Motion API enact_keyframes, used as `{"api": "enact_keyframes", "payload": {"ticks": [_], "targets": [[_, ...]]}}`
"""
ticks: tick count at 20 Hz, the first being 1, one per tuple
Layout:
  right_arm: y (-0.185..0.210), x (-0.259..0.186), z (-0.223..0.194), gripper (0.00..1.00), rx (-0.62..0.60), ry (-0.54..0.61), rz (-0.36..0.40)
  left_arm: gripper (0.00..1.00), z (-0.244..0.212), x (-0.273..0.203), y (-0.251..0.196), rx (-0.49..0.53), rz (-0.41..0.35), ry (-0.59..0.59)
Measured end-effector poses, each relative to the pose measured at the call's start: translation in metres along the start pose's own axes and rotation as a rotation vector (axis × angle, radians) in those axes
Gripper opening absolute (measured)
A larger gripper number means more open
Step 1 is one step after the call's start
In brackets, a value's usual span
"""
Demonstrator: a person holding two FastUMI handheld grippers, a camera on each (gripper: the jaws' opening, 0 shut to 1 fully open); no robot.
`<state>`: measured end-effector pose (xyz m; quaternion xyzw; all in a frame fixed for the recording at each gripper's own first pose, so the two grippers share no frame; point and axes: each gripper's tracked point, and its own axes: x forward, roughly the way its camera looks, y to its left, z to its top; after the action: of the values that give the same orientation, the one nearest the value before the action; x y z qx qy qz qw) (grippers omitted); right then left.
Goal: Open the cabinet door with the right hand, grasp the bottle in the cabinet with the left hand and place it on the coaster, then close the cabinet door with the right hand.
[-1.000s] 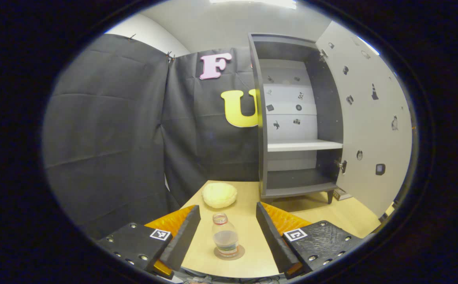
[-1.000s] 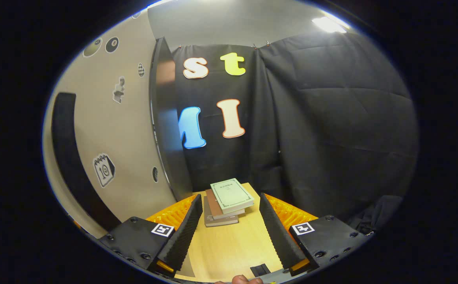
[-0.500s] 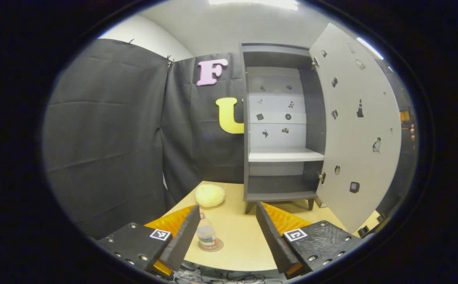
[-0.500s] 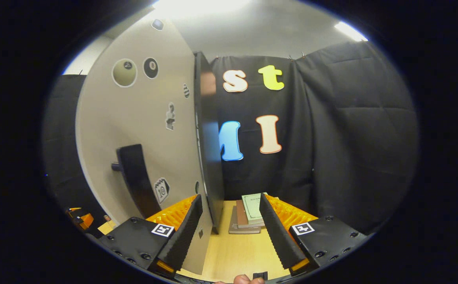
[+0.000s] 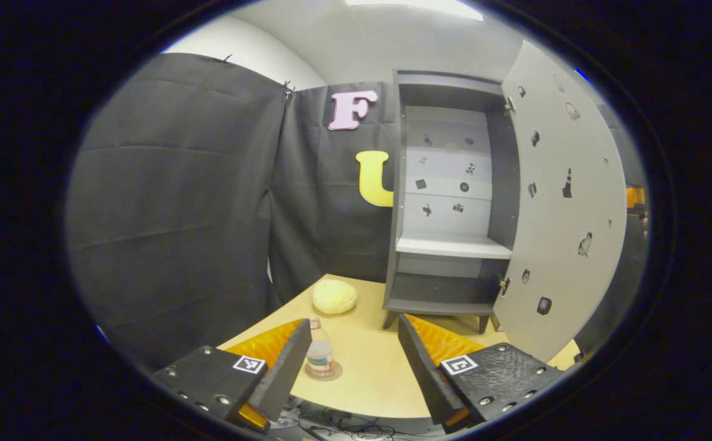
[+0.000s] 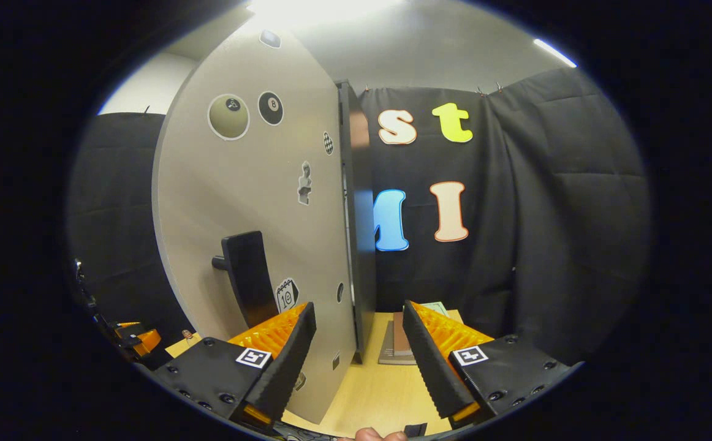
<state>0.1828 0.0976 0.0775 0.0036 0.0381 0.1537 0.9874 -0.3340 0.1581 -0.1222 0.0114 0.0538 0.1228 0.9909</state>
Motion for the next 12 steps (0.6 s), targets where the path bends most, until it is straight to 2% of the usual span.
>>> {"api": "enact_keyframes", "payload": {"ticks": [3, 4, 7, 8, 11, 12], "targets": [[0.029, 0.01, -0.001, 0.85, 0.016, 0.006, 0.032, 0.85, 0.01, 0.014, 0.018, 0.019, 0.0, -0.009], [0.039, 0.014, -0.001, 0.85, 0.027, 0.007, 0.036, 0.88, 0.014, 0.018, 0.026, 0.024, -0.002, -0.012], [0.081, 0.014, -0.006, 0.85, 0.051, 0.016, 0.068, 0.86, 0.02, 0.031, 0.052, 0.031, 0.003, -0.02], [0.094, 0.018, -0.005, 0.93, 0.054, 0.021, 0.076, 0.85, 0.02, 0.037, 0.061, 0.029, 0.002, -0.019], [0.128, 0.036, -0.006, 0.93, 0.046, 0.024, 0.095, 0.88, 0.024, 0.057, 0.082, 0.025, -0.002, -0.021], [0.139, 0.044, -0.006, 0.93, 0.038, 0.022, 0.099, 0.86, 0.024, 0.064, 0.091, 0.025, -0.003, -0.022]]}}
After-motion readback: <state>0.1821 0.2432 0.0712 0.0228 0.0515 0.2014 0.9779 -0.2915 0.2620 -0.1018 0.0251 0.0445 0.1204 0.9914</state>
